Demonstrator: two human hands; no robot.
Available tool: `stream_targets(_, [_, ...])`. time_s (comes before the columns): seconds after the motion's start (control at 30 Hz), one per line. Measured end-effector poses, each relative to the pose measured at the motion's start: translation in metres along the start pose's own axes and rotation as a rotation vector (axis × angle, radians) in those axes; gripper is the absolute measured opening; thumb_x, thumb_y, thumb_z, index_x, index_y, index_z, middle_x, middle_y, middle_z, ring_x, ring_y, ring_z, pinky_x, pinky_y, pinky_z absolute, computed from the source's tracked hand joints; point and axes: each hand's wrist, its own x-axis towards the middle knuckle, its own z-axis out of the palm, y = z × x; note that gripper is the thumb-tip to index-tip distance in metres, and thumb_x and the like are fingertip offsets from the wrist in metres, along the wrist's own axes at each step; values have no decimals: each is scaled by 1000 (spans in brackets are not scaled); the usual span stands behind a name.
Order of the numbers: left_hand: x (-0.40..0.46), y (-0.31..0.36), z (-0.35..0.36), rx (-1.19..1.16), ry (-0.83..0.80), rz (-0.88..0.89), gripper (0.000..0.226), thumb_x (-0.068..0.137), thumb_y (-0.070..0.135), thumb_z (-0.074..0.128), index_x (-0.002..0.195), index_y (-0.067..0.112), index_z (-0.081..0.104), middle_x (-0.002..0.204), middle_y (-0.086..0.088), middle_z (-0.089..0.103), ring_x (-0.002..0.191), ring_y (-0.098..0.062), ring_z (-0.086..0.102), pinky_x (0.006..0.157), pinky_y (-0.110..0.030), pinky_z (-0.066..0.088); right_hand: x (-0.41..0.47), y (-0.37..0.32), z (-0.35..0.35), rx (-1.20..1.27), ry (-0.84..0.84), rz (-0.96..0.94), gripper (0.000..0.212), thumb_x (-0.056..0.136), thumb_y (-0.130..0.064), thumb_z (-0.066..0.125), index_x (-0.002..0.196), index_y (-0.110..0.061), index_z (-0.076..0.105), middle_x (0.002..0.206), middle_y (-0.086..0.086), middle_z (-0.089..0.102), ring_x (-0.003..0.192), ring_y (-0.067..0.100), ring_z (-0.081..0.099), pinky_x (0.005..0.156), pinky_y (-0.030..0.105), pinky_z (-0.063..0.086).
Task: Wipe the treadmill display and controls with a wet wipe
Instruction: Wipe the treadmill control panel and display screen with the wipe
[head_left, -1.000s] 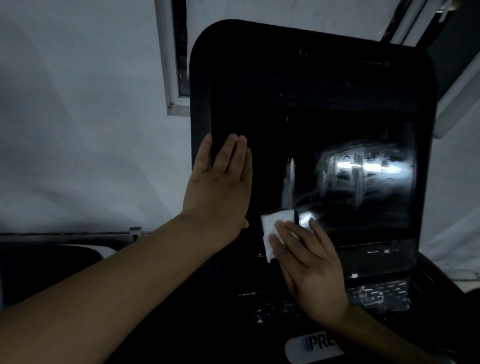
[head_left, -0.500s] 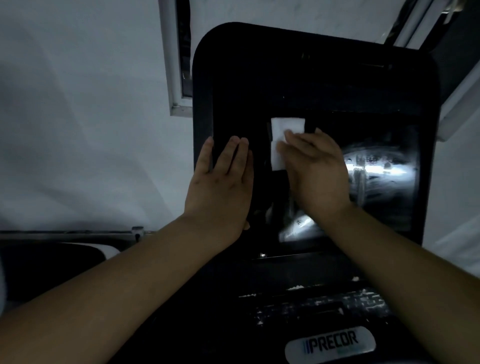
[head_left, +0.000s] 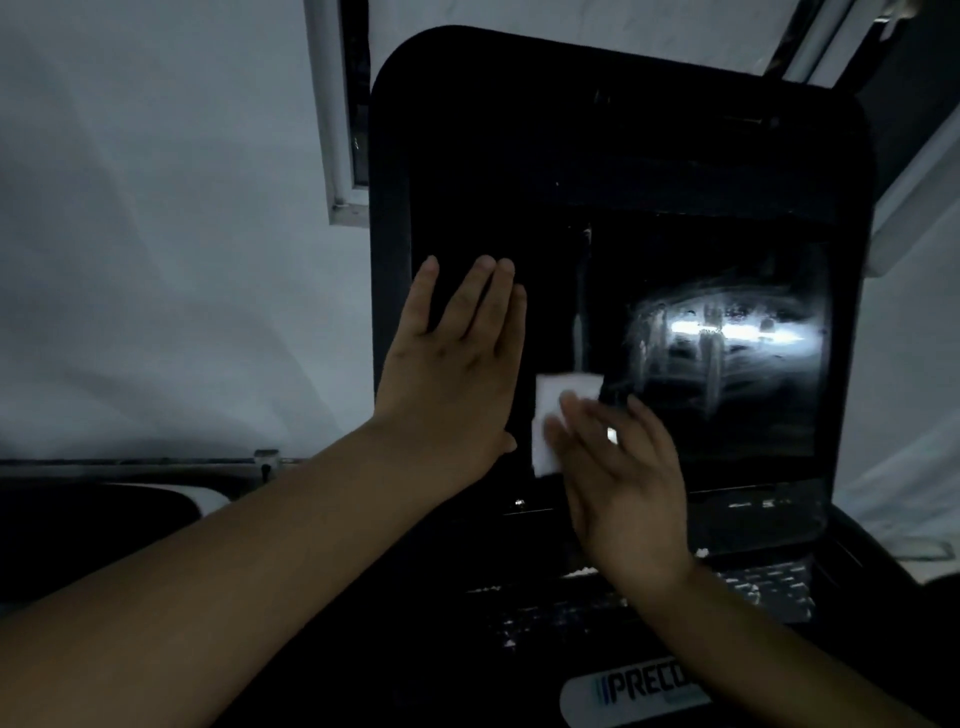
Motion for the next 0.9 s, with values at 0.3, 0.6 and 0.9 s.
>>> stream_targets(0.3, [17,9,2,-16,-24,-1,125,82,72,58,157,3,-15,168,-18,-18,155,-32,-20,122,-59,-12,128,50,12,-47,209,28,22,93,-10,61,106,-11,78,128,11,72,110,32,68,105,47,49])
stream_targets(0.6, [18,11,4,-8,-26,2,125,84,71,59,157,1,-14,167,-20,-19,155,-35,-20,122,-59,-11,10,14,3,56,35,49,28,98,-12,56,117,-3,75,137,14,66,118,37,66,106,54,46])
stream_targets(0.9, [18,11,5,5,-31,-1,128,82,72,61,156,1,-15,167,-21,-20,154,-35,-21,122,-59,-10,-16,-1,-1,39,42,18,17,95,-11,64,103,-6,78,133,11,69,116,33,67,111,53,42])
